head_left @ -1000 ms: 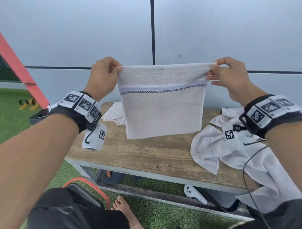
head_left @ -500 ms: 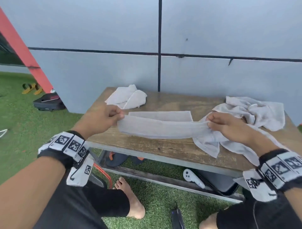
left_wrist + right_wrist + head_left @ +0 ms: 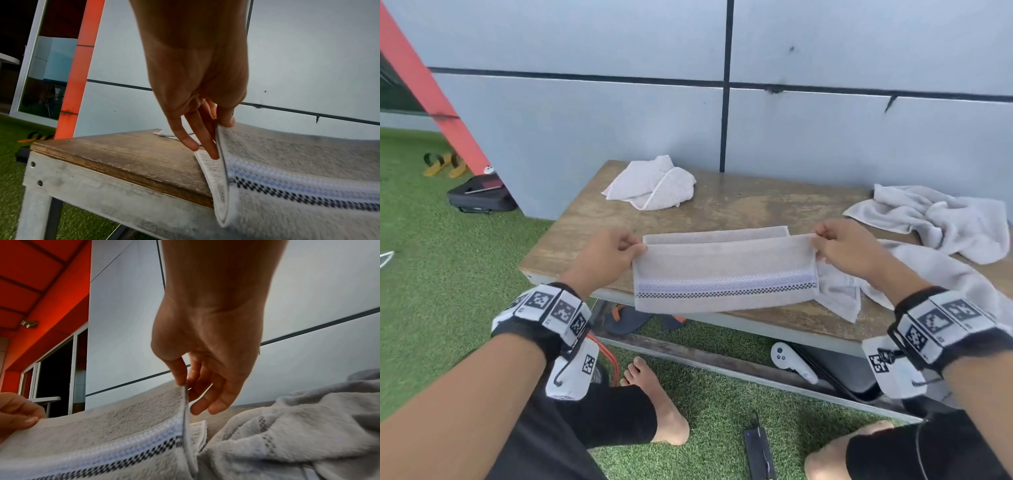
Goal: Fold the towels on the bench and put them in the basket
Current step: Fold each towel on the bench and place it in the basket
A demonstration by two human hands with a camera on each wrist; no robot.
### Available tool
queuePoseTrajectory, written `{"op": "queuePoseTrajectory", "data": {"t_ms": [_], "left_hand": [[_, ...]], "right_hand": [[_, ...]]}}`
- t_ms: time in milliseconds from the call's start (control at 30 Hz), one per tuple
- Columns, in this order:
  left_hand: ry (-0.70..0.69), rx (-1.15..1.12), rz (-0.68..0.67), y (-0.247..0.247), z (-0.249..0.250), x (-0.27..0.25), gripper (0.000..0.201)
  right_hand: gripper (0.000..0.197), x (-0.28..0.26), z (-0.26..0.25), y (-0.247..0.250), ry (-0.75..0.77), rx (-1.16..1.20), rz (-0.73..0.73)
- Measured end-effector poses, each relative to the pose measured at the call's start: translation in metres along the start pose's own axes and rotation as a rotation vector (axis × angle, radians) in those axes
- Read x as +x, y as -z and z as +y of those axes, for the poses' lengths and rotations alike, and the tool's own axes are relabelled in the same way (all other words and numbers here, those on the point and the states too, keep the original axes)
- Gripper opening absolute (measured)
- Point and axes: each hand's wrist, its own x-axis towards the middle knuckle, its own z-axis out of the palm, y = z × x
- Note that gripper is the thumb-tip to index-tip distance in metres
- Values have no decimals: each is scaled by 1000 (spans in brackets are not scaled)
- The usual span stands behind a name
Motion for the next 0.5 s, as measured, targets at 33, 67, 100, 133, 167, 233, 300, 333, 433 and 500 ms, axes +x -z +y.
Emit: {"op": "queuePoseTrajectory", "data": {"t_ms": [33, 67, 100, 133, 167, 233, 300, 333, 433, 500], "left_hand": [[4, 7, 23, -1, 0, 8, 15], [19, 14, 40, -2, 0, 16, 16], [35, 29, 52, -3, 0, 23, 16], [45, 50, 65, -4, 0, 31, 17], [52, 75, 79, -5, 1, 38, 18], [78, 141, 101, -7, 0, 52, 19], [114, 191, 104, -10, -5, 66, 19], [131, 201, 96, -12, -7, 72, 19], [148, 229, 66, -21, -16, 86, 18], [149, 268, 79, -30, -20, 90, 15]], "right_hand": [[21, 8, -3, -2, -1, -32, 21], [23, 17, -6, -4, -14, -56, 36], [24, 26, -8, -6, -26, -76, 48], [24, 35, -11, -9, -40, -100, 59], [24, 43, -13, -12, -46, -124, 67], [26, 59, -15, -18, -54, -169, 79], [29, 73, -15, -25, -80, -204, 74], [31, 79, -15, -28, -95, -221, 71], [35, 93, -10, -40, -121, -287, 51], [35, 99, -5, -49, -138, -311, 34]]}}
